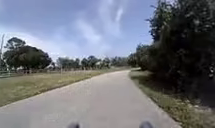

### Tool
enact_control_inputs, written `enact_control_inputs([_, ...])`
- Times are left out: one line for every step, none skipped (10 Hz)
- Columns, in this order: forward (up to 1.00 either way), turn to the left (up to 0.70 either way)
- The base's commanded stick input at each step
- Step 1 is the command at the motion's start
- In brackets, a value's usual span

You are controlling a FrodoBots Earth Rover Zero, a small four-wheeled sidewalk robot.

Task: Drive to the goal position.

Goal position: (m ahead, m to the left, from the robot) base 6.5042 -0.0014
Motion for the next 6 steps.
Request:
enact_control_inputs([0.70, 0.00])
enact_control_inputs([0.70, 0.00])
enact_control_inputs([0.70, 0.00])
enact_control_inputs([0.70, 0.00])
enact_control_inputs([0.70, 0.00])
enact_control_inputs([0.70, 0.00])
